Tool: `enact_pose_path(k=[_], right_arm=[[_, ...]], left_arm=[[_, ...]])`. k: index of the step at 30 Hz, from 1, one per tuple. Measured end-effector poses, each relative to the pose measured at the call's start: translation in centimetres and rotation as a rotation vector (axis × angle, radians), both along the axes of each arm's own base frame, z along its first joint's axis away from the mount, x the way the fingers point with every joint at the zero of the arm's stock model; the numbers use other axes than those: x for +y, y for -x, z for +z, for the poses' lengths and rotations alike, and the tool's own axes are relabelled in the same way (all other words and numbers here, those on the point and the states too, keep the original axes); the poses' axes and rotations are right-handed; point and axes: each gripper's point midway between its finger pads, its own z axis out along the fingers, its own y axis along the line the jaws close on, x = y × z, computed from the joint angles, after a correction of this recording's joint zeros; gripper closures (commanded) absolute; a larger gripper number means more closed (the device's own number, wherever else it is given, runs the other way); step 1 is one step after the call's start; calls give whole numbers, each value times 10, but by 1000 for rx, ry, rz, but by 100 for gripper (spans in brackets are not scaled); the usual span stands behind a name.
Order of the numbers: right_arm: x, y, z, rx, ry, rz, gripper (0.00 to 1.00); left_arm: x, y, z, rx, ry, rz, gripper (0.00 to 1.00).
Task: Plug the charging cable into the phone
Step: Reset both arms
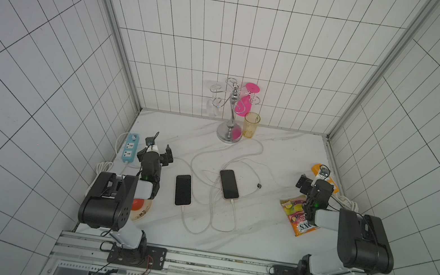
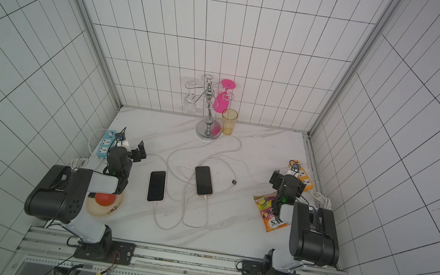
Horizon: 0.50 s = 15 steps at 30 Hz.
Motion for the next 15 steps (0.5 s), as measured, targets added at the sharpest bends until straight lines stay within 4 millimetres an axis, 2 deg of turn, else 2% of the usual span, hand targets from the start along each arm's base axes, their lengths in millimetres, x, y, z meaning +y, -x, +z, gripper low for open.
enact_pose_path(k=[15], right_arm=[[3,0,-2,9,-9,20,1]], left_arm=[[-3,4,-14,69,7,-15,2]])
